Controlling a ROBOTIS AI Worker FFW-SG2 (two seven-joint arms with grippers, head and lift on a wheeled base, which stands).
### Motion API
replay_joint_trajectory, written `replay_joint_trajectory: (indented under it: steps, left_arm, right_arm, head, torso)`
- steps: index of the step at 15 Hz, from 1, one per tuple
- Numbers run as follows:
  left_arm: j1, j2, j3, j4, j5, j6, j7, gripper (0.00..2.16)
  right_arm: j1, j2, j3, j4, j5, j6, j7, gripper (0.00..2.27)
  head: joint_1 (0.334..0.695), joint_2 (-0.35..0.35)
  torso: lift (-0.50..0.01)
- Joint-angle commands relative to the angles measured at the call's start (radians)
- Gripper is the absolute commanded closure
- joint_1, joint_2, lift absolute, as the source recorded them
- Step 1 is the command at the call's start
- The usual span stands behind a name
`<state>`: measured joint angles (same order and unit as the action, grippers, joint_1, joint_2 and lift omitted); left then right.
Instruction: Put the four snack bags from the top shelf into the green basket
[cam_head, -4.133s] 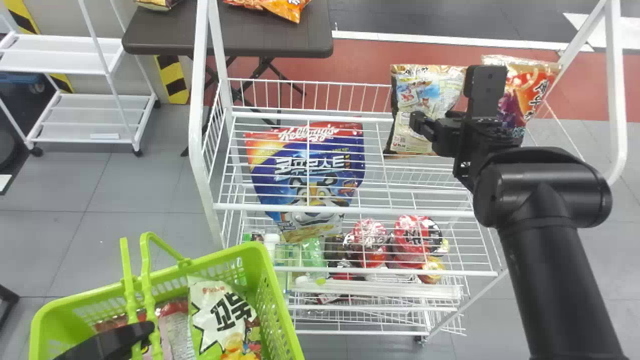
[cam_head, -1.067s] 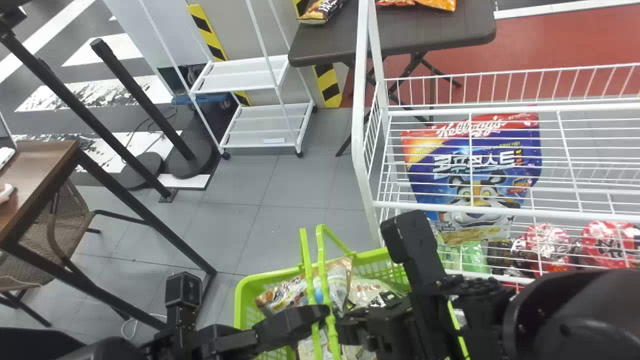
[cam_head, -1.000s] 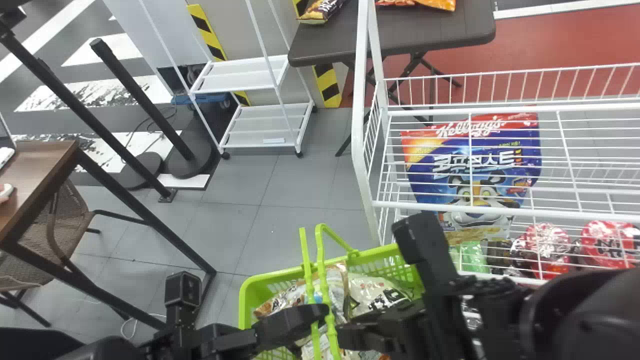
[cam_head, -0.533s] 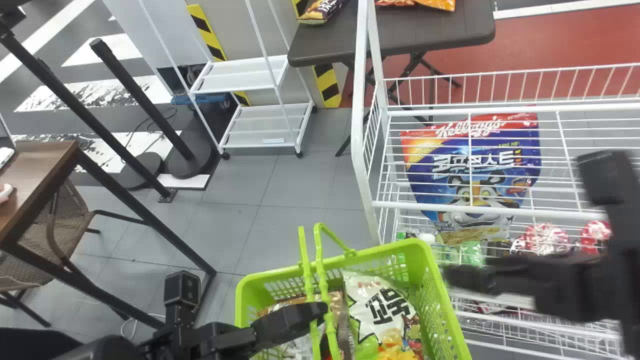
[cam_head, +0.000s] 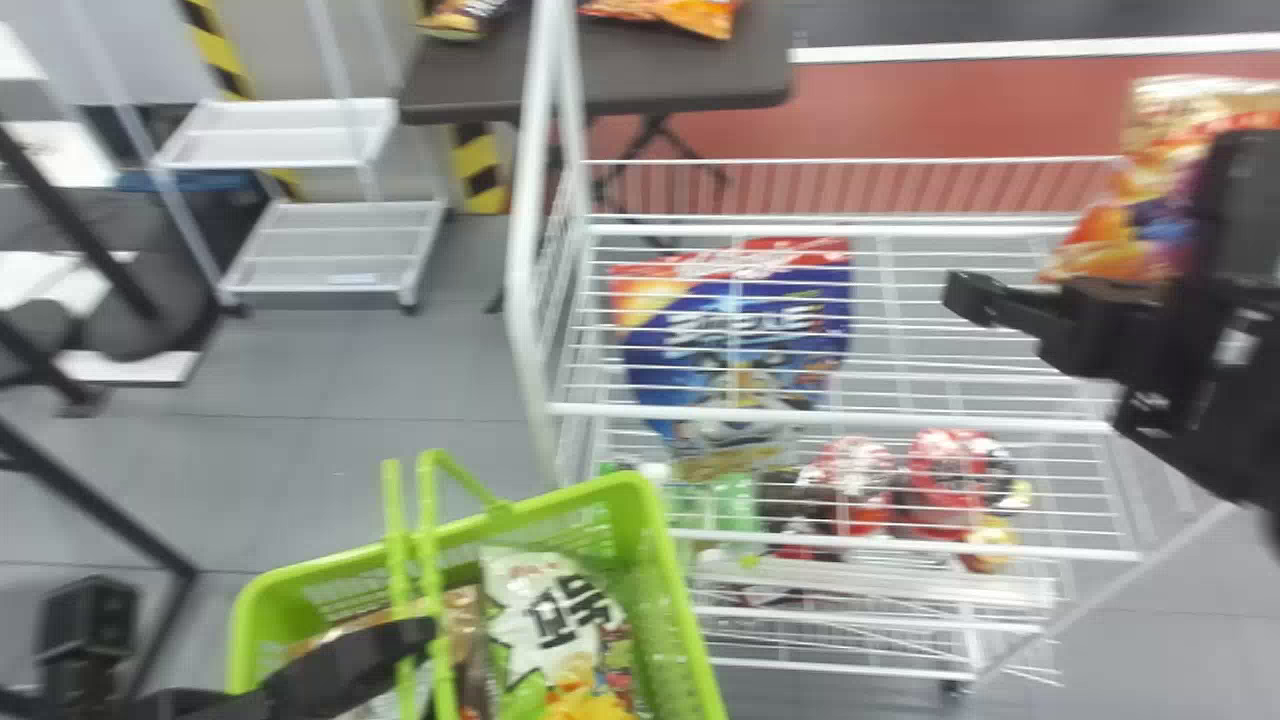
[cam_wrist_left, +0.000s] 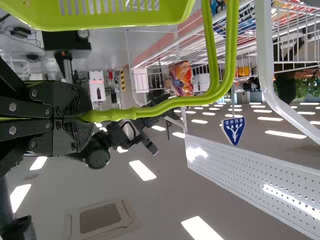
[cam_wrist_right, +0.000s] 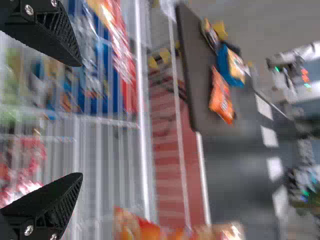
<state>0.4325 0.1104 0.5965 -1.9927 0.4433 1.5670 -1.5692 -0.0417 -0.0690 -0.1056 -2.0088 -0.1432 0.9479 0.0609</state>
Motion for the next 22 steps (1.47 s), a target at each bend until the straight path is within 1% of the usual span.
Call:
replay_joint_trajectory:
  steps: [1, 3, 4, 5, 6, 8, 9, 10, 11, 12, 13, 14, 15, 17, 22]
  left_arm:
    - [0.000, 0.000, 0.003, 0.006, 0.002, 0.004, -0.011, 2.14]
    - [0.000, 0.000, 0.009, 0.020, 0.003, 0.004, -0.011, 2.14]
    - [0.000, 0.000, 0.012, 0.026, 0.003, 0.004, -0.011, 2.14]
    - [-0.001, 0.000, 0.012, 0.034, 0.008, 0.004, -0.011, 2.14]
    - [-0.005, 0.000, 0.014, 0.040, 0.009, 0.004, -0.011, 2.14]
    - [-0.011, 0.002, 0.020, 0.055, 0.008, 0.004, -0.011, 2.14]
    - [-0.017, 0.002, 0.022, 0.061, 0.008, 0.004, -0.011, 2.14]
    - [-0.020, 0.002, 0.022, 0.068, 0.008, 0.004, -0.011, 2.14]
    - [-0.021, 0.002, 0.022, 0.071, 0.008, 0.004, -0.011, 2.14]
    - [-0.021, 0.003, 0.022, 0.074, 0.008, 0.004, -0.011, 2.14]
    - [-0.021, 0.005, 0.023, 0.077, 0.008, 0.004, -0.011, 2.14]
    - [-0.021, 0.006, 0.025, 0.081, 0.008, 0.004, -0.011, 2.14]
    - [-0.021, 0.006, 0.025, 0.083, 0.008, 0.004, -0.011, 2.14]
    - [-0.021, 0.006, 0.025, 0.084, 0.008, 0.004, -0.011, 2.14]
    - [-0.018, 0.008, 0.032, 0.098, 0.008, 0.004, -0.011, 2.14]
  right_arm:
    - [-0.106, 0.000, -0.005, 0.191, 0.111, -0.123, -0.023, 0.03]
    - [-0.172, 0.000, -0.023, 0.328, 0.183, -0.203, -0.050, 0.03]
    - [-0.198, 0.000, -0.032, 0.384, 0.208, -0.234, -0.052, 0.03]
    - [-0.227, 0.000, -0.045, 0.443, 0.238, -0.255, -0.061, 0.03]
    - [-0.251, 0.000, -0.055, 0.498, 0.246, -0.289, -0.085, 0.04]
    - [-0.303, -0.005, -0.078, 0.604, 0.266, -0.338, -0.085, 0.05]
    - [-0.330, -0.015, -0.077, 0.664, 0.275, -0.372, -0.085, 0.05]
    - [-0.354, -0.017, -0.077, 0.714, 0.280, -0.387, -0.085, 0.07]
    - [-0.372, -0.017, -0.077, 0.751, 0.286, -0.390, -0.087, 0.19]
    - [-0.388, -0.017, -0.080, 0.779, 0.290, -0.387, -0.090, 0.56]
    - [-0.394, -0.017, -0.083, 0.785, 0.295, -0.387, -0.090, 1.07]
    - [-0.394, -0.015, -0.085, 0.783, 0.294, -0.375, -0.095, 1.68]
    - [-0.385, -0.015, -0.086, 0.780, 0.290, -0.353, -0.116, 2.20]
    - [-0.343, -0.012, -0.086, 0.705, 0.275, -0.350, -0.132, 2.25]
    - [-0.234, -0.008, -0.086, 0.510, 0.244, -0.310, -0.135, 2.25]
  head:
    - [0.695, -0.047]
    - [0.695, -0.090]
    - [0.695, -0.124]
    - [0.695, -0.136]
    - [0.695, -0.149]
    - [0.695, -0.180]
    - [0.695, -0.187]
    - [0.695, -0.193]
    - [0.695, -0.196]
    - [0.695, -0.198]
    - [0.695, -0.198]
    - [0.695, -0.199]
    - [0.695, -0.199]
    - [0.695, -0.204]
    - [0.695, -0.209]
  torso:
    - [0.000]
    - [0.000]
    - [0.000]
    - [0.000]
    - [0.000]
    - [0.000]
    - [0.000]
    - [0.000]
    - [0.000]
    - [0.000]
    - [0.000]
    - [0.000]
    - [0.000]
    - [0.000]
    - [0.000]
